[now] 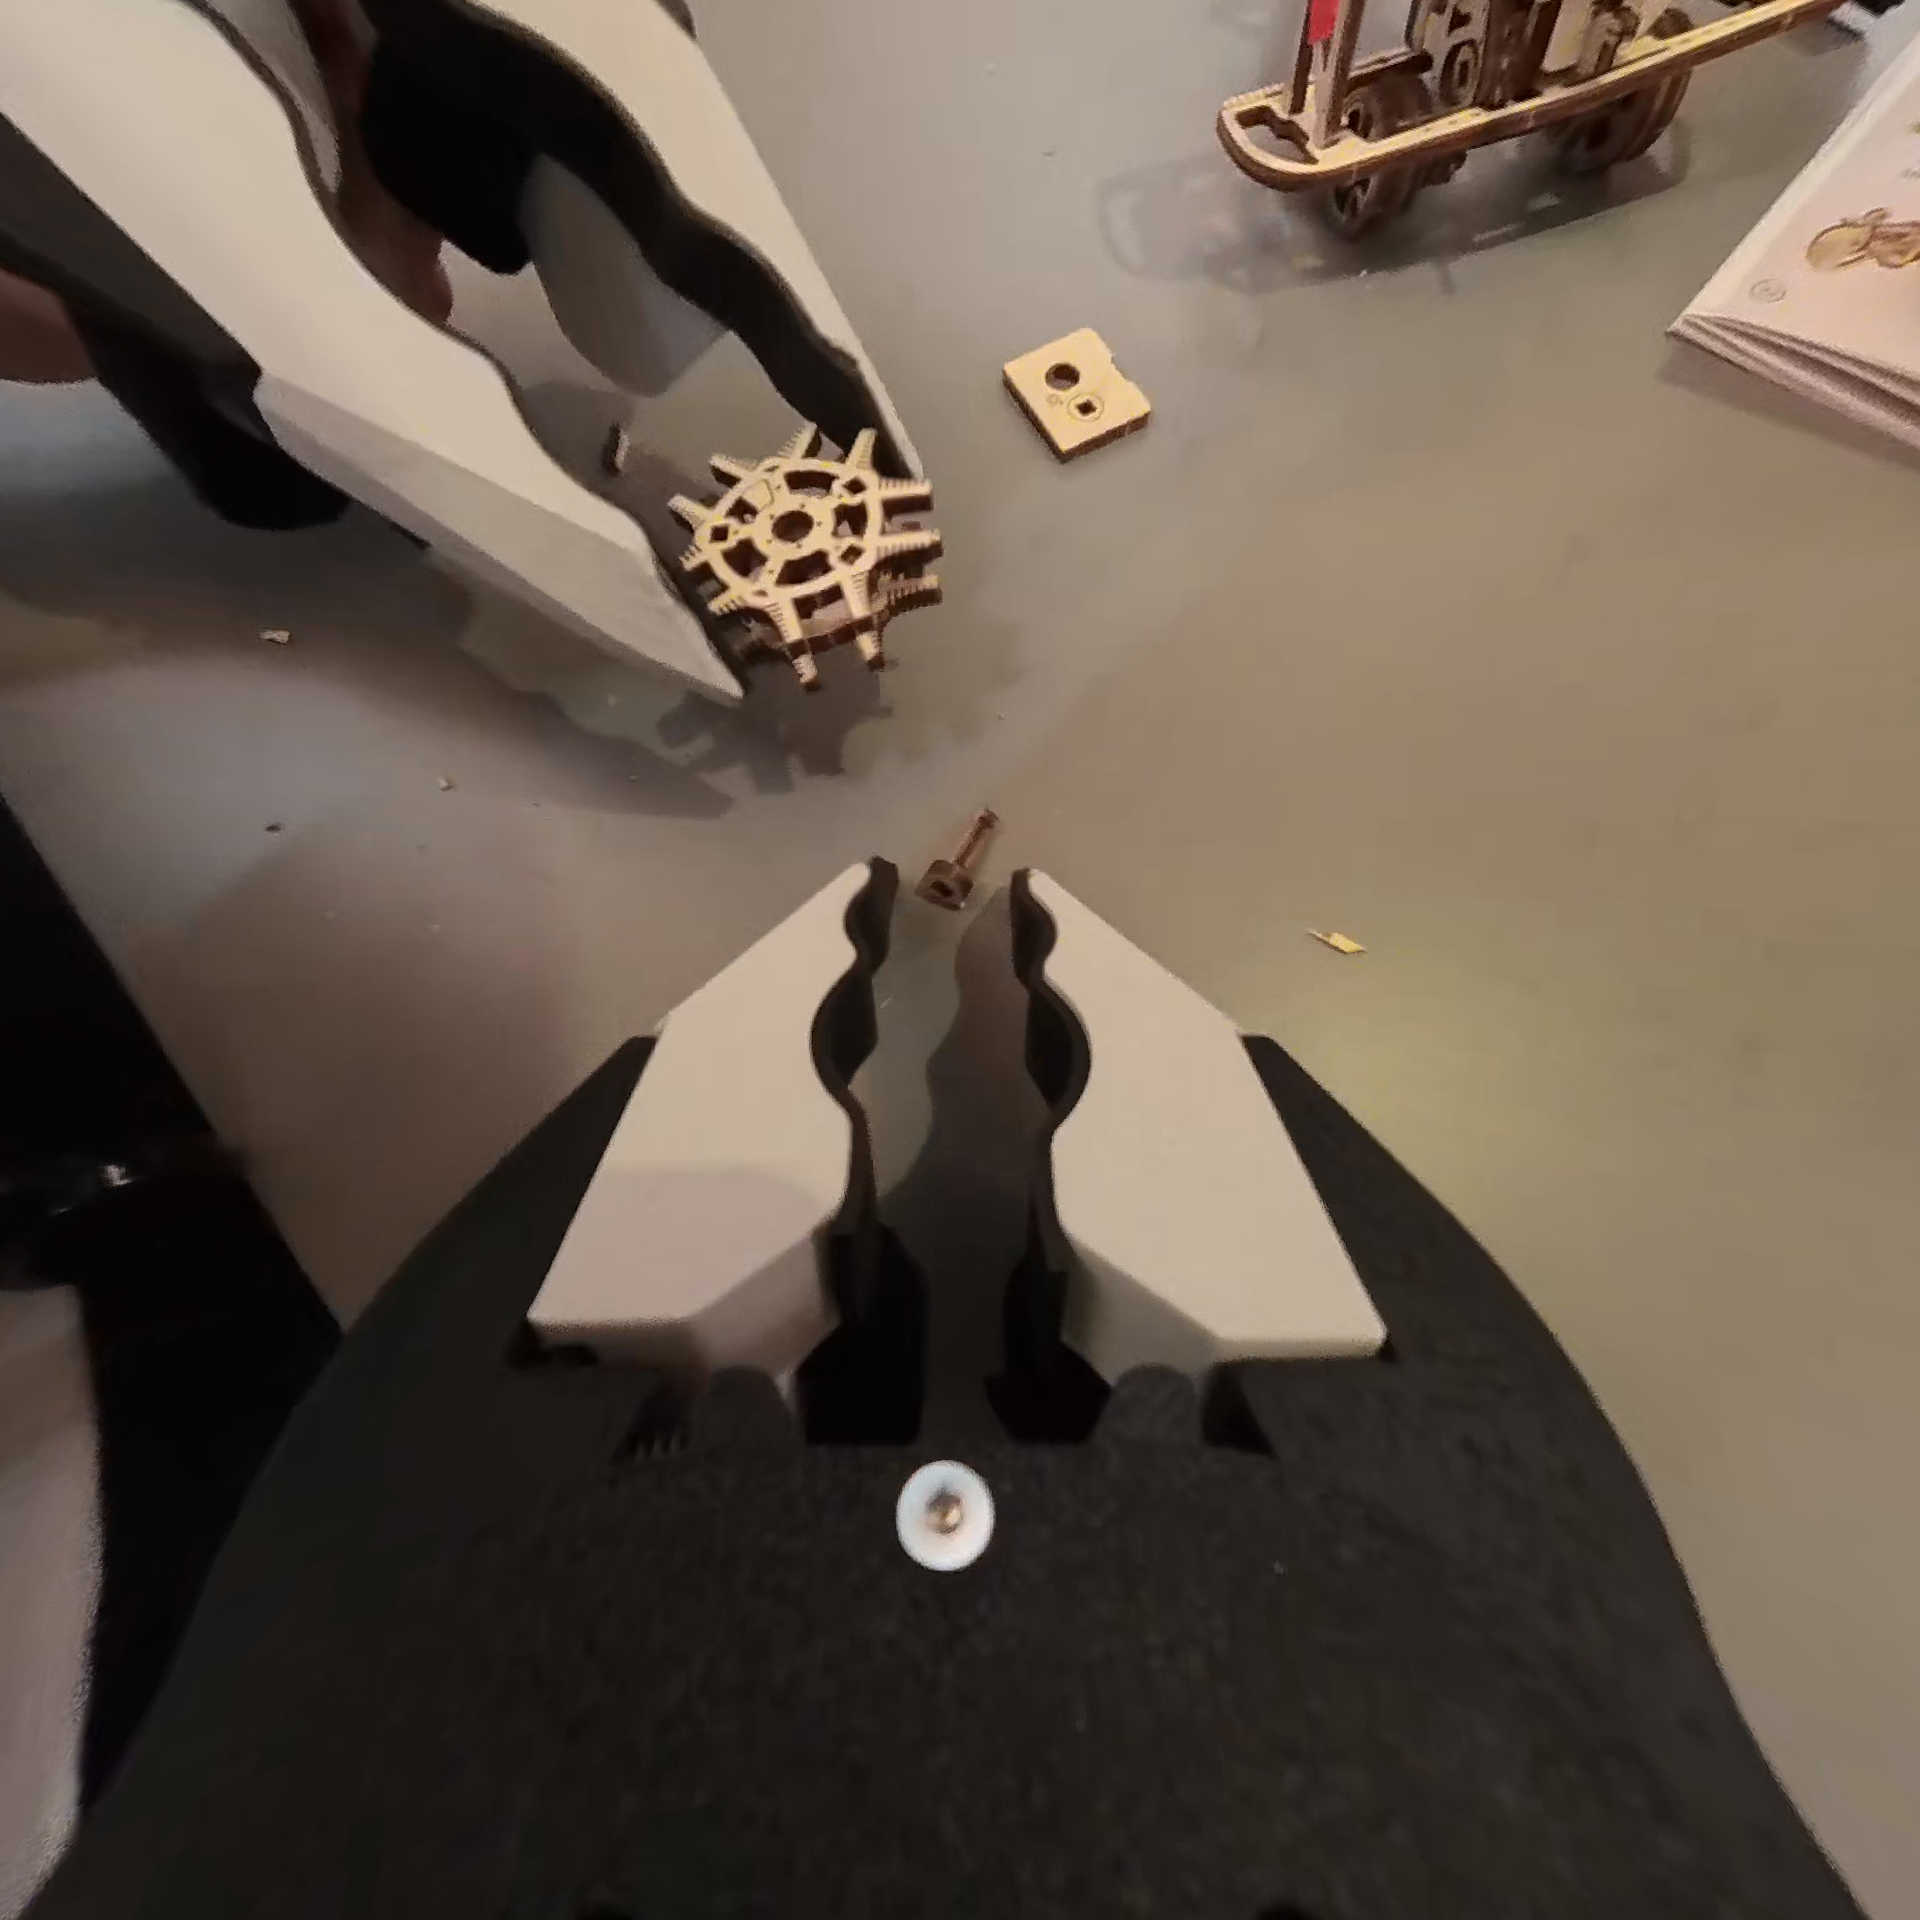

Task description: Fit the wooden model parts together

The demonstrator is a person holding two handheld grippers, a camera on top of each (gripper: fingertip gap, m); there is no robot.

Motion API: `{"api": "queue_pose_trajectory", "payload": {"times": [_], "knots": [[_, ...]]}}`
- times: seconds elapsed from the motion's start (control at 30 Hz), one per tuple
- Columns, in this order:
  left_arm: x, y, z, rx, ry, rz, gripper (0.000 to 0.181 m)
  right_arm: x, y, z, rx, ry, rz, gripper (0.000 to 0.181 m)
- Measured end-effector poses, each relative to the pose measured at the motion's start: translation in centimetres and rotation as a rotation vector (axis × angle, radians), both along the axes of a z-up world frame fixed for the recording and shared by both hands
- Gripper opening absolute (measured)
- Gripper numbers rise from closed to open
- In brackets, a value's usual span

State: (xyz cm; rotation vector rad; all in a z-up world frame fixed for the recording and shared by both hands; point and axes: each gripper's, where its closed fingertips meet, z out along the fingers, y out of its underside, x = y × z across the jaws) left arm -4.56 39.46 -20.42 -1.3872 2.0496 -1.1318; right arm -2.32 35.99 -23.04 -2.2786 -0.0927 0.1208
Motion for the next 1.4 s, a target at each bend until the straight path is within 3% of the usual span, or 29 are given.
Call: {"api": "queue_pose_trajectory", "payload": {"times": [0.23,0.37,0.43,0.6,0.7,0.9,1.4], "knots": [[0.0,0.4,0.1,0.022,-0.017,-0.002,0.047,-0.1,0.1,-0.1,0.000,-0.086,0.000,0.008],[0.1,0.6,-0.1,0.045,-0.032,-0.017,0.047,0.0,0.3,-0.1,0.001,-0.050,0.002,0.008],[0.2,0.4,0.3,0.035,-0.065,-0.045,0.047,-0.6,0.4,1.0,0.035,0.084,0.038,0.007],[-0.2,-0.6,2.0,-0.075,-0.123,-0.116,0.048,-1.9,0.2,6.5,0.167,0.738,0.189,0.007],[-0.3,-0.9,2.9,-0.165,-0.124,-0.133,0.048,-1.6,-0.5,8.8,0.170,0.957,0.284,0.007],[-0.5,-2.0,3.7,-0.253,-0.100,-0.169,0.048,-3.2,-0.3,8.4,0.066,0.983,0.376,0.007],[-0.6,-2.8,3.7,-0.305,-0.079,-0.185,0.048,-3.7,-1.0,7.6,-0.021,0.919,0.374,0.007]]}}
